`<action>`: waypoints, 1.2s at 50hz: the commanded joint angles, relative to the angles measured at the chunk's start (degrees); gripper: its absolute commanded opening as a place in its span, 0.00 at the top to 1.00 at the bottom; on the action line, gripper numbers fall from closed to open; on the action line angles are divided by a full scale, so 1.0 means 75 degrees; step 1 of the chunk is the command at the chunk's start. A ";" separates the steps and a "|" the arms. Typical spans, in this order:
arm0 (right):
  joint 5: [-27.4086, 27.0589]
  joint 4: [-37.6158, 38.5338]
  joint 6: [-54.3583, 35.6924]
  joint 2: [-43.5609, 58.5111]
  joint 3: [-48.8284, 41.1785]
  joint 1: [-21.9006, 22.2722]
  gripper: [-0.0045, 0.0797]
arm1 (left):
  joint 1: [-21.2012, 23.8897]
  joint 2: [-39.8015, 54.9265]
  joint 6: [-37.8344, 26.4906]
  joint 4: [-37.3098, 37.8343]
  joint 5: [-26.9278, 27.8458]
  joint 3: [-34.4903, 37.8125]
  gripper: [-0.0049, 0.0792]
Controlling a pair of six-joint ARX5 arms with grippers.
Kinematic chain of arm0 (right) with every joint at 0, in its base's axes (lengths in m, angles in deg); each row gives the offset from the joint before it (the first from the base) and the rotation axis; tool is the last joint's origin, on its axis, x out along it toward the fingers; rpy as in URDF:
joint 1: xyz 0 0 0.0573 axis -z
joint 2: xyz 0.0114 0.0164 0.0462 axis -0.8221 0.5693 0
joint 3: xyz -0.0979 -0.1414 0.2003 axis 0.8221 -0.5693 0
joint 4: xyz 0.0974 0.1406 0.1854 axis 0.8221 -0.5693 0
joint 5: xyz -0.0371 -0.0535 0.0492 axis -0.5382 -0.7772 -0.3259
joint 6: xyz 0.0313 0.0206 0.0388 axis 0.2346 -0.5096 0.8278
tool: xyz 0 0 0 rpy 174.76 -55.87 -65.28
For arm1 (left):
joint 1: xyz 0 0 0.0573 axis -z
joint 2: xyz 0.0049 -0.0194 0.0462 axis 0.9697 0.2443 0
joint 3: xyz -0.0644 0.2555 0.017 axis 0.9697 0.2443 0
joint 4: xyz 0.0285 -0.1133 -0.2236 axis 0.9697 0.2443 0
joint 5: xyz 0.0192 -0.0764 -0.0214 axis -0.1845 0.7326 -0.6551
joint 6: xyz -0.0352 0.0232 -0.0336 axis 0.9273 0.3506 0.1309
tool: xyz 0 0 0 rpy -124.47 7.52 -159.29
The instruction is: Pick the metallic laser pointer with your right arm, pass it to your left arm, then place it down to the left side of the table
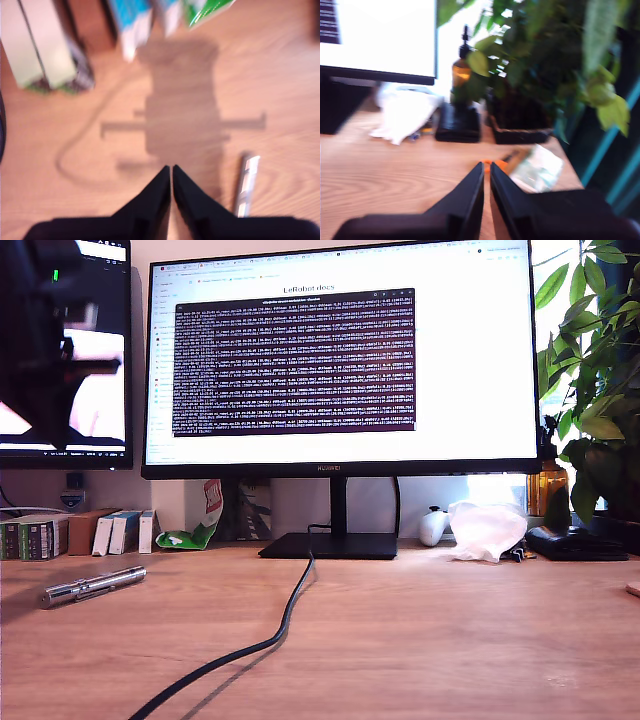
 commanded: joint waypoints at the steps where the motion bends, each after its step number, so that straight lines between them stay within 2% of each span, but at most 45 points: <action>1: 0.0178 0.0026 -0.0006 0.0006 -0.0242 0.0230 0.90 | -0.0035 -0.0149 0.0082 -0.0201 -0.0038 0.0577 0.96; 9: 0.0988 -0.0026 -0.0023 0.0015 -0.0431 0.0784 0.90 | -0.0035 -0.0956 0.0160 -0.0857 -0.0044 0.1623 0.96; 19: 0.1408 -0.0187 -0.0192 0.0044 -0.0484 0.1306 0.90 | -0.0038 -0.1947 0.0172 -0.1486 -0.0108 0.2906 0.96; 28: 0.1944 -0.0221 -0.0230 0.0291 -0.0484 0.1504 0.90 | -0.0038 -0.2696 0.0195 -0.1851 -0.0446 0.3768 0.96; 47: 0.2020 -0.0291 -0.0195 0.0889 -0.0484 0.1504 0.90 | -0.0035 -0.4389 0.0755 -0.2532 -0.0612 0.5441 0.96; 55: 0.1918 0.0114 -0.0195 0.0898 -0.0475 0.1504 0.90 | 0.0003 -0.4858 0.0991 -0.2046 -0.0501 0.5450 0.96; 60: 0.1955 0.0125 0.0029 0.0892 -0.0455 0.1495 0.90 | 0.0099 -0.4986 0.1623 -0.1617 -0.0119 0.5453 0.96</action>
